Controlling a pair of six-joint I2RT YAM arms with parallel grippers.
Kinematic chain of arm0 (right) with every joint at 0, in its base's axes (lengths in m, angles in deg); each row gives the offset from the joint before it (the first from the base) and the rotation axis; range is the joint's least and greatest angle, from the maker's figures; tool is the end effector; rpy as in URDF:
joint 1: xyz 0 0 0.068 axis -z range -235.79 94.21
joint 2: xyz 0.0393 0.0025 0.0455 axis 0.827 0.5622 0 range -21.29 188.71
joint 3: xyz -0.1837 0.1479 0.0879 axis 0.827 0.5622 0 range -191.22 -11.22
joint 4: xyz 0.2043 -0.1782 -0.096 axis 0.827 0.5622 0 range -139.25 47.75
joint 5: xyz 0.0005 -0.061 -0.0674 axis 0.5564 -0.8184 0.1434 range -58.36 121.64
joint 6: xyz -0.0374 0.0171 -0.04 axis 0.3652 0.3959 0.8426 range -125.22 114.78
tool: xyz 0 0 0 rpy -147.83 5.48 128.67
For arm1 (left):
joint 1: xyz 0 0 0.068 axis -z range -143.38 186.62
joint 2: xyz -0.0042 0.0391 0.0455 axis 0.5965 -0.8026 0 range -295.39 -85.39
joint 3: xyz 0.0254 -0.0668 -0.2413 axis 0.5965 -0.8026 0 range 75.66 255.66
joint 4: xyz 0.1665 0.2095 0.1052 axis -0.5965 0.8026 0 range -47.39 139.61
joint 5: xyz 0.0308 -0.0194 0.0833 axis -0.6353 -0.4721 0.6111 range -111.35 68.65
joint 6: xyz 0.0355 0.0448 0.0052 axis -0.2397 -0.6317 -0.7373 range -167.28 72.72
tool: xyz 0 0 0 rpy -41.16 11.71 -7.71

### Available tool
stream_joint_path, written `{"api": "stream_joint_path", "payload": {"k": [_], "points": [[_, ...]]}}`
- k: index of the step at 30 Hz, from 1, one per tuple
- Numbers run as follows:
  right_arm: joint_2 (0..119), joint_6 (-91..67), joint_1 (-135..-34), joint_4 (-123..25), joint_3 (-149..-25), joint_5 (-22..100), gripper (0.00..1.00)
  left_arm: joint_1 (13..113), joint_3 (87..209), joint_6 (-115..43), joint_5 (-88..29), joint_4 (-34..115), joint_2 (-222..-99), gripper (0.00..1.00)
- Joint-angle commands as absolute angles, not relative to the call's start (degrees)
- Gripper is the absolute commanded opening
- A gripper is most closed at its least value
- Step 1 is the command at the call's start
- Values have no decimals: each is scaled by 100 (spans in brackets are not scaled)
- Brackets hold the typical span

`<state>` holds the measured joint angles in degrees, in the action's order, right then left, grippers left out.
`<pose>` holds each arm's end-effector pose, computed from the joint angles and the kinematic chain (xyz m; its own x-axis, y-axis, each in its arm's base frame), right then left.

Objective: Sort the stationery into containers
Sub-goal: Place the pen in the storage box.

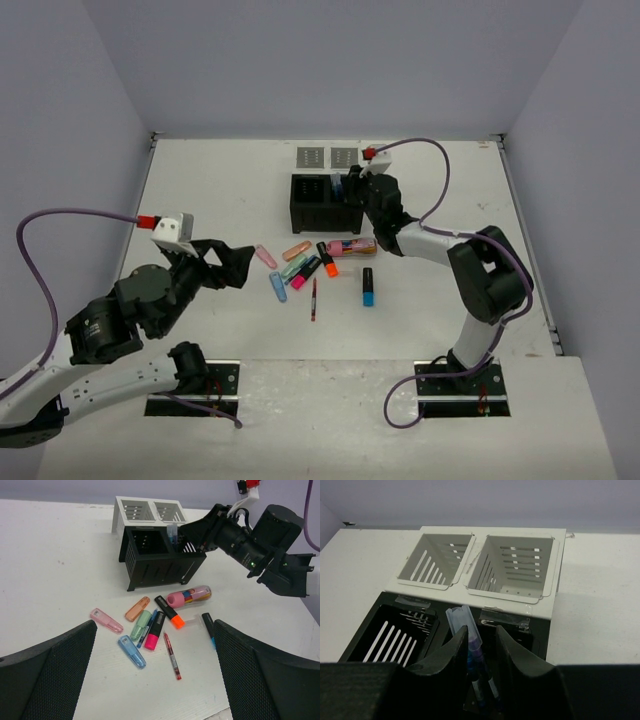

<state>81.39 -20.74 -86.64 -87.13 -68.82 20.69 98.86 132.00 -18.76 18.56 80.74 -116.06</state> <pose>0.3655 0.2093 0.1847 -0.1951 0.1895 -0.9623 -0.3005 0.9224 0.2425 0.0856 -0.1066 0.3864 -0.2732 -0.2673 -0.9241 0.2920 0.8922 -0.3444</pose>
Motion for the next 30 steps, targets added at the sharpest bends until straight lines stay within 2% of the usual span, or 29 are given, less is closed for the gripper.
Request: {"api": "stream_joint_path", "payload": {"k": [1, 9, 13, 14, 15, 17, 20, 22, 26, 30], "points": [[7767, -2163, -8699, -8833, -6777, 2057, 34, 9884, 13125, -1882, 2088, 8207, -11492, 100], [6933, -2274, -8701, -8770, -6402, 2013, 35, 9884, 12946, -1804, 2146, 8179, -11589, 100], [6025, -2276, -8778, -7959, -6493, 2002, 37, 9884, 12960, -1447, 2457, 8457, -11878, 100], [5761, -2321, -8848, -7048, -6660, 1983, 37, 9884, 13011, -1267, 2643, 8650, -12025, 100], [5602, -2332, -8879, -6818, -6820, 1958, 38, 9884, 13024, -1123, 2690, 8699, -12063, 100], [5333, -2822, -8918, -4615, -7336, 2133, 39, 9884, 13164, -813, 2691, 8969, -12280, 100], [5055, -2668, -9126, -3586, -7382, 2585, 42, 9884, 13249, -505, 2545, 9128, -12655, 100], [4849, -2665, -9354, -2750, -7256, 2320, 43, 9884, 13398, -106, 2631, 9477, -12970, 100], [4683, -2887, -9620, -1981, -6934, 2153, 47, 9884, 13558, 314, 2917, 9985, -13308, 100], [4174, -3162, -9675, -2153, -6192, 2234, 49, 9884, 13233, -220, 2348, 9218, -13549, 100]]}}
